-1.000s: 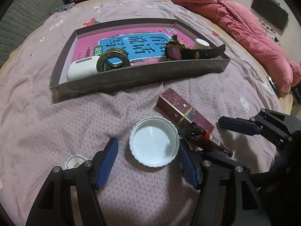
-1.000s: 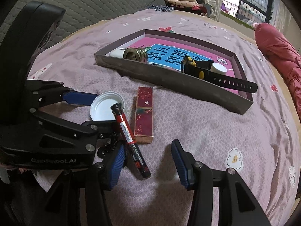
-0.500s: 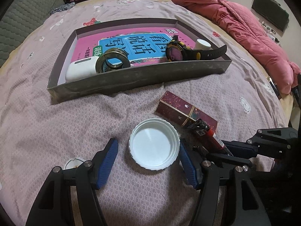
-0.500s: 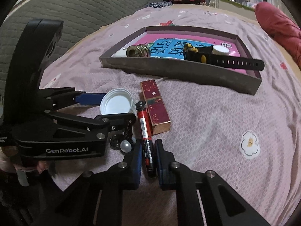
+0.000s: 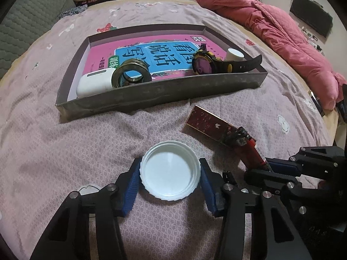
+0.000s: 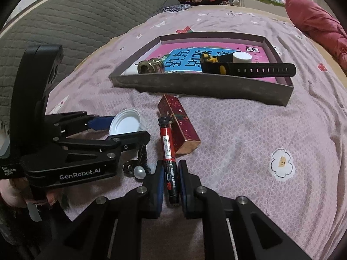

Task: Organize rigid objects
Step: 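Lift the white cap with the left tool while the right tool lifts the red marker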

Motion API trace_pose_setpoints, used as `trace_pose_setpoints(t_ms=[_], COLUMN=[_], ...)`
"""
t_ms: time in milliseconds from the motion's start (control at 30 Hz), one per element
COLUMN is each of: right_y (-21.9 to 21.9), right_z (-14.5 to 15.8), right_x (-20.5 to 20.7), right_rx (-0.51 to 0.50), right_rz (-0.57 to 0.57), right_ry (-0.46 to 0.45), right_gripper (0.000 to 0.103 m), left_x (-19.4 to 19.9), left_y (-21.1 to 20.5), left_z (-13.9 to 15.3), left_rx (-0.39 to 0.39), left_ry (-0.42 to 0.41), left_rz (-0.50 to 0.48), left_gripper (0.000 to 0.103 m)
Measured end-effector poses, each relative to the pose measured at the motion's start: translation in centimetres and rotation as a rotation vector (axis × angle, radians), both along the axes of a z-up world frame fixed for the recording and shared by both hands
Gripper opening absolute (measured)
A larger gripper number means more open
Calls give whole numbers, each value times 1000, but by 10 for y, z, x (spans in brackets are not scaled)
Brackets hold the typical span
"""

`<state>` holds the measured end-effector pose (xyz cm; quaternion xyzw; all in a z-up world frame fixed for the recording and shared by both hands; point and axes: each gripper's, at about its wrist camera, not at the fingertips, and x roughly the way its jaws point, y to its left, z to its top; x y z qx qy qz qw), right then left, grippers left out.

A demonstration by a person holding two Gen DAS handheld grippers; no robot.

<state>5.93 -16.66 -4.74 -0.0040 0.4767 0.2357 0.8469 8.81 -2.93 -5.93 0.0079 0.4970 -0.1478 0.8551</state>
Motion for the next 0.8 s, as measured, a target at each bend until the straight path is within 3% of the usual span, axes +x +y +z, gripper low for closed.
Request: trace_pose_setpoints(t_ms=[800], right_y=[-3], right_z=[12], right_x=[-6], right_rx=[19], right_rz=[-22], right_ry=[-14], right_gripper=[11], left_x=[-19], left_y=[3], left_z=[20], left_rx=[-7], left_ry=[-19], left_rz=[17], left_gripper=[52])
